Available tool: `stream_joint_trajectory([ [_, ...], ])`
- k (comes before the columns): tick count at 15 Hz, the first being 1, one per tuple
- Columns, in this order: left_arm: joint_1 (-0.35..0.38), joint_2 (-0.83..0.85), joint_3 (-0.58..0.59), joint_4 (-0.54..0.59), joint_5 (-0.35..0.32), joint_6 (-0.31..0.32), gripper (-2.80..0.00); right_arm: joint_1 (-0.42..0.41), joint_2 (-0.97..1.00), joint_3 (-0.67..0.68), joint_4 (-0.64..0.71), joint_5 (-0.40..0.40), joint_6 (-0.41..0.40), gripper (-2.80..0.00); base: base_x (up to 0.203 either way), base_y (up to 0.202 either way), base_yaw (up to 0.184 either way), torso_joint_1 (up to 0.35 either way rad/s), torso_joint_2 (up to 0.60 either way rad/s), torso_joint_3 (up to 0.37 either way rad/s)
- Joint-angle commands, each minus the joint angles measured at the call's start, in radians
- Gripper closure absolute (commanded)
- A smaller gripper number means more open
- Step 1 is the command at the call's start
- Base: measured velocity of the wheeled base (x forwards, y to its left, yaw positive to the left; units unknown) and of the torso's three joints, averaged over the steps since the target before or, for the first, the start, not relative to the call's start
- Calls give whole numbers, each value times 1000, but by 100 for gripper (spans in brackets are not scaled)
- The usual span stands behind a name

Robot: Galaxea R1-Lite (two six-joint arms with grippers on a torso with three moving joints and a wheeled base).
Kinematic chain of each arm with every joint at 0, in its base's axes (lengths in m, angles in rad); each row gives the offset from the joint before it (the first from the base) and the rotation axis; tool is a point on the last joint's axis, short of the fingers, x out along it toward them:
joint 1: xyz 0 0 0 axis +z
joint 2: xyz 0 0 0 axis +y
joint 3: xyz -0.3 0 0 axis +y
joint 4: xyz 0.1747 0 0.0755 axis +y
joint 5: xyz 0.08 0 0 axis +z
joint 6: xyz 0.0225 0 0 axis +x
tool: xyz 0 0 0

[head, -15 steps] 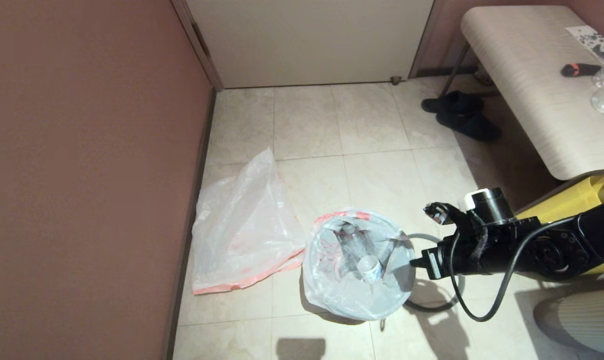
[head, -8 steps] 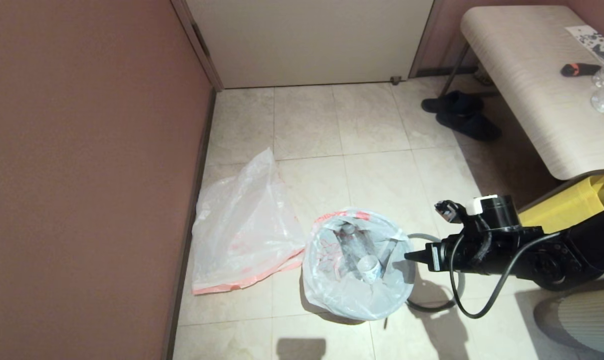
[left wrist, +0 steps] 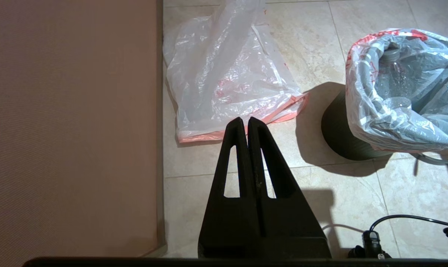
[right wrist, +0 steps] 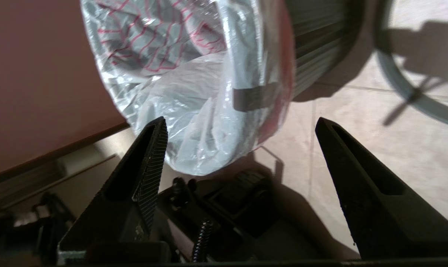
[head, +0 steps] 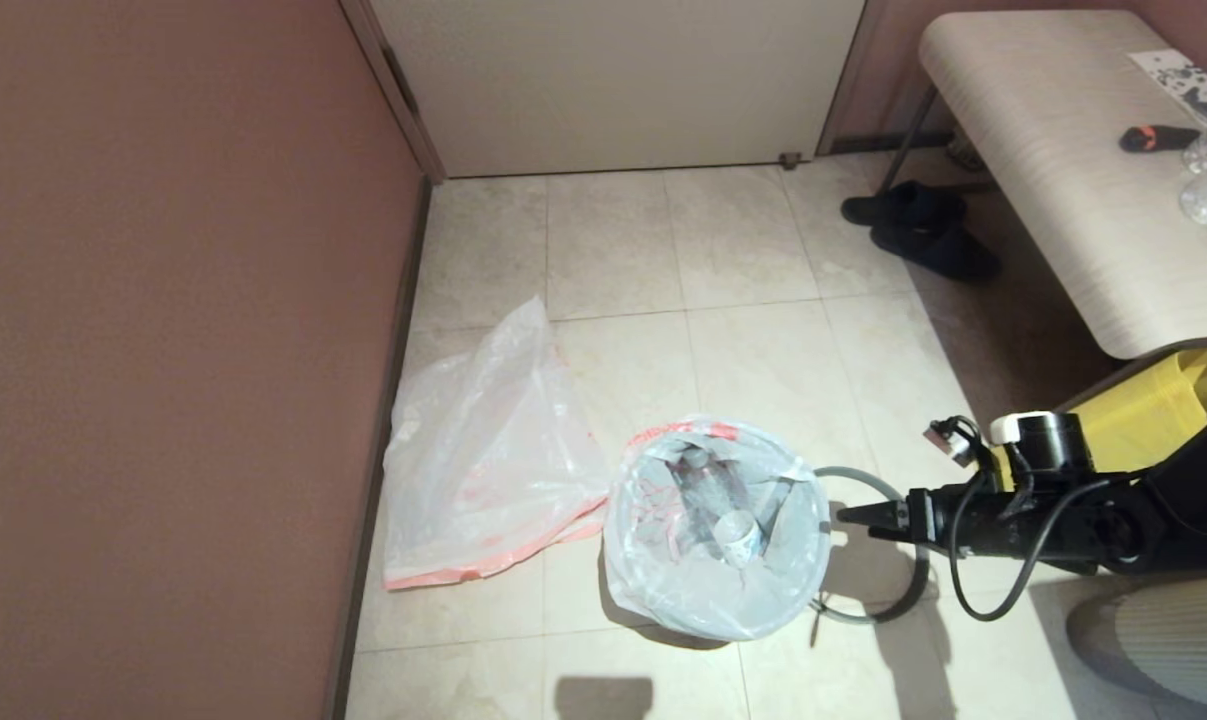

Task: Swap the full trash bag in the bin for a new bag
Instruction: Place the trash bag on the floor

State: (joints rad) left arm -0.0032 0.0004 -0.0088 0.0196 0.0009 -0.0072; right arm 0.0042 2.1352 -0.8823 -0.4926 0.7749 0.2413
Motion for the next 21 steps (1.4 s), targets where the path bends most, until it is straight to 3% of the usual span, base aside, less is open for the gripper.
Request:
stream_joint_trajectory([
  [1,0,1,0,0,1,0,0,-14,98,-54,-3,118,-4,-280,0,0,0,0,0,0],
  [4,0,0,0,0,1,0,0,-22,213,-194,24,137,-20,-280,0,0,0,0,0,0],
  [8,0,1,0,0,1,0,0,-28,321,-257,50,135,-251,-280,0,0,0,0,0,0],
  [13,0,1,0,0,1,0,0,34,303,-249,48,161,-255,-280,0,0,0,0,0,0],
  [16,0,1,1,0,1,0,0,39,231,-228,48,253,-194,-280,0,0,0,0,0,0],
  [21,0,1,0,0,1,0,0,34,182,-177,45,257,-186,-280,0,0,0,0,0,0],
])
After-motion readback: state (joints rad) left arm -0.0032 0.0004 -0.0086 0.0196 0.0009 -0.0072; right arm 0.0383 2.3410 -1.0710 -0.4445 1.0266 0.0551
